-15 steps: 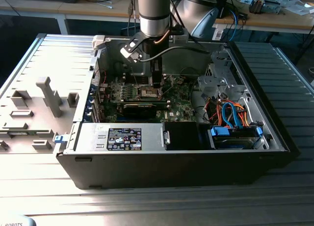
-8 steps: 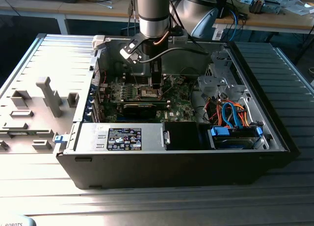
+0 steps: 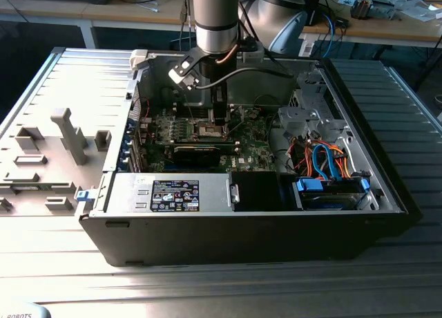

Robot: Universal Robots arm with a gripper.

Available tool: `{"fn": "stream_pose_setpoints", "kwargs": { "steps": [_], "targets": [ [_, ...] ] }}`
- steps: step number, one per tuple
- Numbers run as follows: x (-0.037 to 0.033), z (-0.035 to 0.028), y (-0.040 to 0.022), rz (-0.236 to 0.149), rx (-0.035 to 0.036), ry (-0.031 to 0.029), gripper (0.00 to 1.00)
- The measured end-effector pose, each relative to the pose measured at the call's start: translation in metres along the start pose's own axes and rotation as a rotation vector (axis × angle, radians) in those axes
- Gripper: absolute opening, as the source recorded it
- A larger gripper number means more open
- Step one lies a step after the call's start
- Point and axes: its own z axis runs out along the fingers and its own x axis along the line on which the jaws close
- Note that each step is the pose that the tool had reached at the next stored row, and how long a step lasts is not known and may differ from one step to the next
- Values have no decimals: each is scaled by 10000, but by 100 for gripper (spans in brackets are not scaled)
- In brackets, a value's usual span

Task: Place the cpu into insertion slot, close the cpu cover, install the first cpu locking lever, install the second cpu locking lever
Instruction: 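Place the cpu into insertion slot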

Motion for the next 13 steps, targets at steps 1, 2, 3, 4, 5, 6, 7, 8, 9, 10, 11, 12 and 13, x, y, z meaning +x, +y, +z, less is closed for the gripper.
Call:
{"fn": "stream_pose_setpoints", "kwargs": {
  "steps": [1, 2, 3, 4, 5, 6, 7, 8, 9, 10, 11, 12, 13],
  "targets": [
    [0, 1, -1, 0, 0, -1, 55],
    [0, 3, -1, 0, 0, 0, 55],
    [0, 5, -2, 0, 1, 1, 55],
    [0, 7, -2, 0, 0, 0, 55],
    [0, 9, -3, 0, 0, -1, 55],
    [0, 10, -4, 0, 1, 0, 55],
    [0, 12, -4, 0, 0, -1, 55],
    [0, 14, -5, 1, 0, 0, 55],
    [0, 18, -7, -1, 1, 0, 55],
    [0, 24, -10, 0, 1, 0, 55],
    [0, 25, -10, 0, 1, 0, 55],
    [0, 27, -11, 0, 1, 0, 55],
    [0, 30, -11, 0, 0, 1, 55]
  ]
}}
